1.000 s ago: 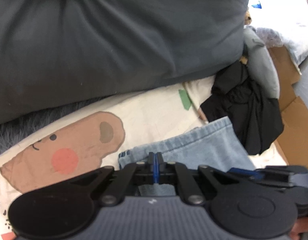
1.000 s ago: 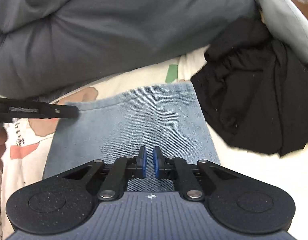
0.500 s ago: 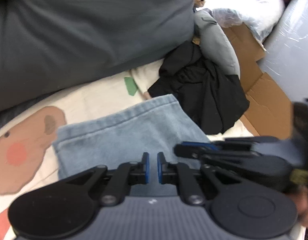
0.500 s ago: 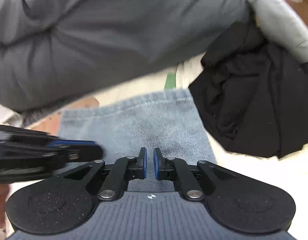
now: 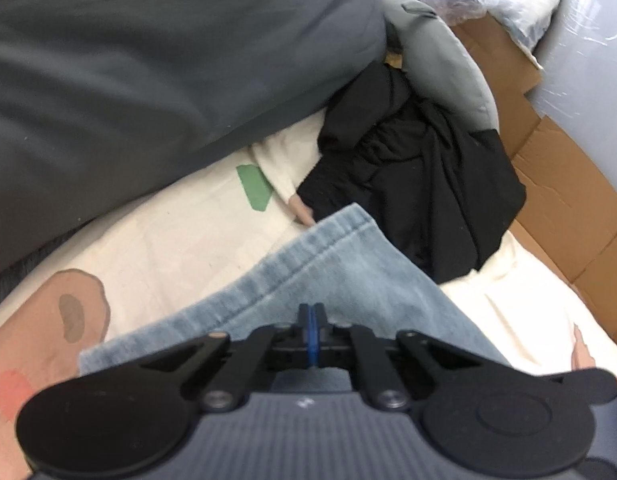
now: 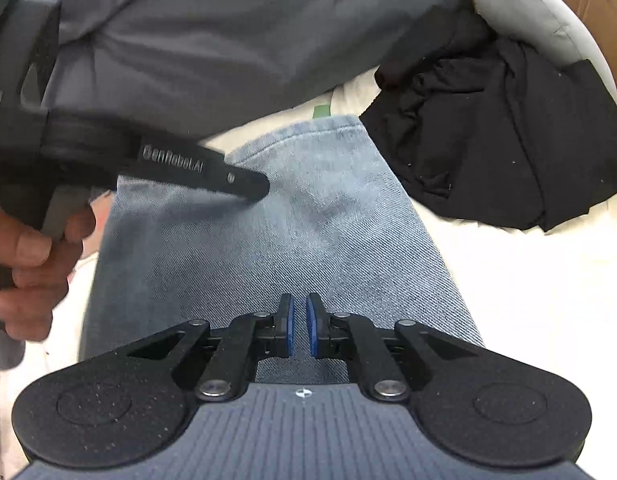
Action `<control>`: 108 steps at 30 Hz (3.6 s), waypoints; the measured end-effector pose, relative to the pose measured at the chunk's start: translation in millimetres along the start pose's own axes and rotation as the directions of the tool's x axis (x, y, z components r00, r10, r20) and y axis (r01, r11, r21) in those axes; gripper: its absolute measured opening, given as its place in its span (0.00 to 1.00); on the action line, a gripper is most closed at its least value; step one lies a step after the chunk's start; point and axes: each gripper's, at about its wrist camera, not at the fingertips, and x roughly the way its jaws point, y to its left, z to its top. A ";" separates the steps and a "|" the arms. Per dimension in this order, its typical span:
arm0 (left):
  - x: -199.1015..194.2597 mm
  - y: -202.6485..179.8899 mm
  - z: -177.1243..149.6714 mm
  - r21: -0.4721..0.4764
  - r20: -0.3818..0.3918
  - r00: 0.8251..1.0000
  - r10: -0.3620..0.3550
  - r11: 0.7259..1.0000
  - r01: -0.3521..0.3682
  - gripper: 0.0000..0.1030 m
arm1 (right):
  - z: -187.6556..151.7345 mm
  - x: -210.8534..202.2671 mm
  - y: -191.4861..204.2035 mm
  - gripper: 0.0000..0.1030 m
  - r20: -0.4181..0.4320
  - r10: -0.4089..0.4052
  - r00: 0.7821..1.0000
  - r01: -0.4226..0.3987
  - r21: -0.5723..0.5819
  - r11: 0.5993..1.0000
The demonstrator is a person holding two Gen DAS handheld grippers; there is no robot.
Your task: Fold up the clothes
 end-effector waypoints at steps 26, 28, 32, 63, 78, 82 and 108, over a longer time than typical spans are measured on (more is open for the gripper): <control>-69.4 -26.5 -44.4 0.067 -0.055 0.998 -0.028 0.997 0.032 0.25 | -117.7 -108.3 -40.0 0.37 -0.168 -0.131 0.977 0.154 0.131 0.979; -72.9 -28.9 -53.5 0.071 -0.074 0.997 -0.028 0.997 0.033 0.26 | -128.3 -116.0 -40.3 0.37 -0.176 -0.151 0.973 0.176 0.131 0.976; -79.4 -36.4 -72.4 0.162 -0.130 0.991 -0.028 0.986 0.049 0.32 | -149.0 -135.5 -41.3 0.37 -0.194 -0.185 0.963 0.215 0.150 0.965; -116.1 -110.0 -148.4 0.374 -0.334 0.942 0.035 0.922 0.098 0.33 | -259.5 -209.7 37.8 0.37 -0.218 -0.187 0.958 0.235 0.223 0.946; -130.9 -124.9 -167.4 0.425 -0.366 0.929 0.058 0.899 0.111 0.38 | -278.7 -213.7 87.1 0.37 -0.236 -0.147 0.961 0.225 0.349 0.910; -132.2 -129.7 -169.0 0.423 -0.370 0.928 0.047 0.898 0.123 0.38 | -282.4 -214.5 94.3 0.37 -0.249 -0.148 0.957 0.234 0.365 0.901; -113.4 -113.9 -184.1 0.367 -0.449 0.890 0.075 0.924 0.108 0.39 | -315.3 -216.3 21.4 0.37 -0.002 0.013 1.000 -0.005 0.881 0.473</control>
